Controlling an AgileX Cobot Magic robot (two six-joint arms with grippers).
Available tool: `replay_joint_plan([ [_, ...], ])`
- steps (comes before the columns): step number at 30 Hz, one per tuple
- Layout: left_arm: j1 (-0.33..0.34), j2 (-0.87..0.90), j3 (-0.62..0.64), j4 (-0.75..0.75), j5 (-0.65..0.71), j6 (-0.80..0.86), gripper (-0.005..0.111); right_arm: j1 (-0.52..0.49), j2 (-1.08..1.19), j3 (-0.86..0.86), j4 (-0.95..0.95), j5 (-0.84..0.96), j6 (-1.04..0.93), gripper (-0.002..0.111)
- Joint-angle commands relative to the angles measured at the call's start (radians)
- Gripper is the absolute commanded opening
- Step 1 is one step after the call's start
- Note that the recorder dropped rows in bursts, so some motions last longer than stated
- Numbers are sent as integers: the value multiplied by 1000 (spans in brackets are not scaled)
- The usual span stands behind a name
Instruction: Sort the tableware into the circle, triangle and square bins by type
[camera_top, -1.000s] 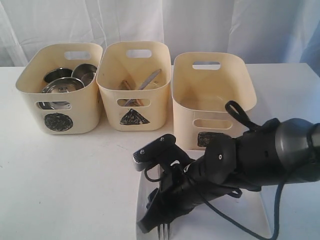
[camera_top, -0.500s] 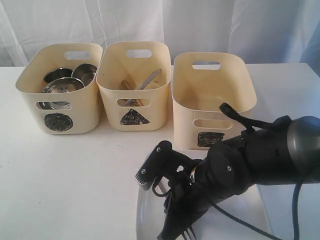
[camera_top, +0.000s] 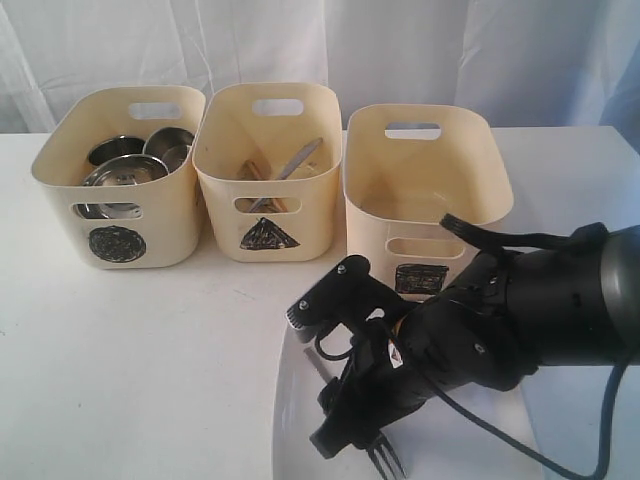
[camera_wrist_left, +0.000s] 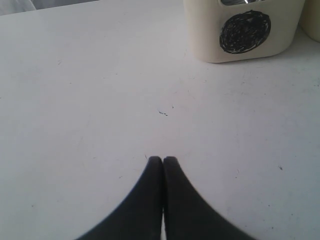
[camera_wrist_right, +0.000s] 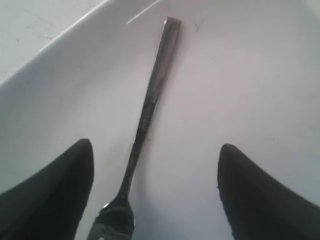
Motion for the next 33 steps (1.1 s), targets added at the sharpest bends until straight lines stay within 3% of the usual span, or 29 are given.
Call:
replay_joint_plan([
  [1, -4, -3, 4, -6, -1, 0, 0, 1, -9, 7, 56, 30, 8, 60],
  [20, -4, -3, 4, -6, -1, 0, 0, 50, 20, 7, 69, 57, 8, 54],
  [33, -4, -3, 4, -6, -1, 0, 0, 50, 78, 7, 66, 92, 0, 24],
])
